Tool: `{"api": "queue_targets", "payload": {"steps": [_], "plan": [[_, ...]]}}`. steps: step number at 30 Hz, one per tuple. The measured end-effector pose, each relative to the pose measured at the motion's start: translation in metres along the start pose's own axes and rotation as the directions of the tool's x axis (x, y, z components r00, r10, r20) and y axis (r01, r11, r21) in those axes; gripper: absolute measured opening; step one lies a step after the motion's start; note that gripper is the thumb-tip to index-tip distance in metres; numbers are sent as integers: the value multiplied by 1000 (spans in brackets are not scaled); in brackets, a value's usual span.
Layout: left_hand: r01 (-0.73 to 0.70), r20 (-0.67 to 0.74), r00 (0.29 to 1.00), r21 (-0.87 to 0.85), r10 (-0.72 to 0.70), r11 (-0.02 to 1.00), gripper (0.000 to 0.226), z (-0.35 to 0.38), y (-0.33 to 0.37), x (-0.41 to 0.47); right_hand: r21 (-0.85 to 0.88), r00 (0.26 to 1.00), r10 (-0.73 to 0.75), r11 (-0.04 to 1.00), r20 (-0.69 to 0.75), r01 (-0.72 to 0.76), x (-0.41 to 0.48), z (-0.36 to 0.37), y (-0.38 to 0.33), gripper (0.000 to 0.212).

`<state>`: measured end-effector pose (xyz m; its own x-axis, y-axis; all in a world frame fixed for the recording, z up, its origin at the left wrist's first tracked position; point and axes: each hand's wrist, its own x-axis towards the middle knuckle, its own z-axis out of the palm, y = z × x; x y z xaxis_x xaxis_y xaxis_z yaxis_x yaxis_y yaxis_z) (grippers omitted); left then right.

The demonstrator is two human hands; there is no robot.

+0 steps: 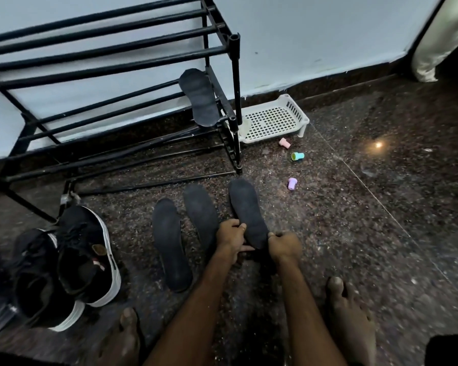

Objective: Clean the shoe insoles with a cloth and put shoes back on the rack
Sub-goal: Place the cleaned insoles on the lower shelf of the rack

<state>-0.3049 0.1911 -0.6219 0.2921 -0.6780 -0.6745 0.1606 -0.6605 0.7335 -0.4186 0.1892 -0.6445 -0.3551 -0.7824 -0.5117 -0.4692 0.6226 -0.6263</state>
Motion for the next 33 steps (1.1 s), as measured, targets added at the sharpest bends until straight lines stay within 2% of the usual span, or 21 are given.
{"api": "queue_targets", "payload": {"steps": [2,5,10,13,15,18,25,33], "plan": [[-20,31,999,-34,21,999,33,-7,9,-10,158,997,-17,987,74,5,-5,-5,2,22],[-74,53,995,-100,79,992,36,-21,27,-34,367,977,-69,930,201,-9,-26,-20,-7,22],[-125,105,983,-205,149,971,39,-51,51,-69,570,945,-245,817,216,81,-82,-52,-39,19],[-116,154,972,-355,180,928,37,-72,69,-85,618,914,-358,768,194,169,-111,-68,-59,11],[-82,169,970,-449,175,890,41,-87,85,-94,646,889,-419,734,186,211,-130,-77,-71,14],[-66,147,976,-497,159,865,44,-107,107,-103,650,850,-495,709,181,274,-155,-86,-86,18],[-207,78,955,-511,285,834,20,-140,148,-97,684,779,-592,657,207,317,-174,-85,-115,14],[-376,-70,923,-385,380,843,17,-173,206,-47,709,778,-574,658,255,253,-141,-29,-175,12]]}}
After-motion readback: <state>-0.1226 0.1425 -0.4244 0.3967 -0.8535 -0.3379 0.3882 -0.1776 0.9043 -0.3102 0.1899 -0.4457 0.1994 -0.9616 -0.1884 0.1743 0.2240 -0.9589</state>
